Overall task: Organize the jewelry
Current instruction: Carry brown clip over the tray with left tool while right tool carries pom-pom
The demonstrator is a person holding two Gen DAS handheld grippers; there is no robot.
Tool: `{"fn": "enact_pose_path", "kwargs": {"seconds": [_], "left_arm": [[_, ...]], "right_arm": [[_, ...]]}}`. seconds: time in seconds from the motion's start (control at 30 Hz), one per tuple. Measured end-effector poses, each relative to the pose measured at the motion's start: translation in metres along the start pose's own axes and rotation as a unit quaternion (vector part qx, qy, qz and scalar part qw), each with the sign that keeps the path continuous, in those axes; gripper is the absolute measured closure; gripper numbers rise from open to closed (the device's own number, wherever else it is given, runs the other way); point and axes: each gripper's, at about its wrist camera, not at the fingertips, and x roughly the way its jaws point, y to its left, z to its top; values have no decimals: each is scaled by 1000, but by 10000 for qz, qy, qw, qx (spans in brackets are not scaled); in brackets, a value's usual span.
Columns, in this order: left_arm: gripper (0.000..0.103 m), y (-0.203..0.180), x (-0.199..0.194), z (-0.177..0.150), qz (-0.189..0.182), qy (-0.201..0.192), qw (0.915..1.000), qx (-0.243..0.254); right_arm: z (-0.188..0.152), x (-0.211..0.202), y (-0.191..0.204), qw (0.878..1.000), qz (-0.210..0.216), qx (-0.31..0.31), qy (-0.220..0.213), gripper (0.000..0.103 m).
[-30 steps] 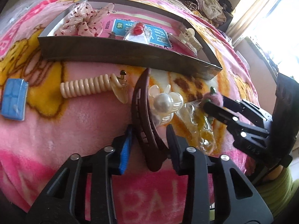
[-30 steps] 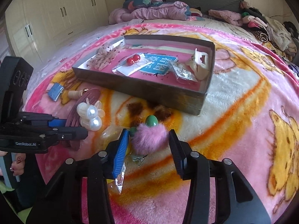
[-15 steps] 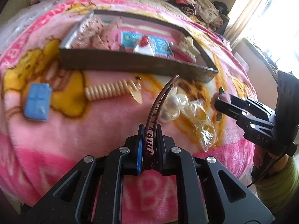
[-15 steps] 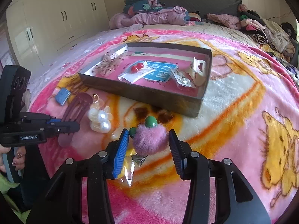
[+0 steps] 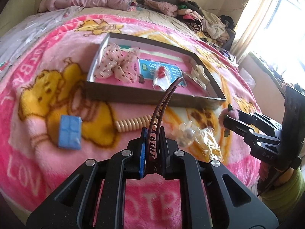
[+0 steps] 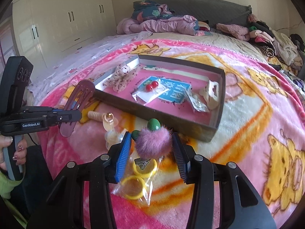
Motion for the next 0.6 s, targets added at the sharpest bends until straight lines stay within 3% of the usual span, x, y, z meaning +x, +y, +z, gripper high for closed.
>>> {"fn": "enact_pose_path", "kwargs": {"seconds": [0.6], "left_arm": [[97,11,-6,39,-5,-198,9997,145]], "right_arm": [[38,4,12,9996,-87,-143,-234,61]]}}
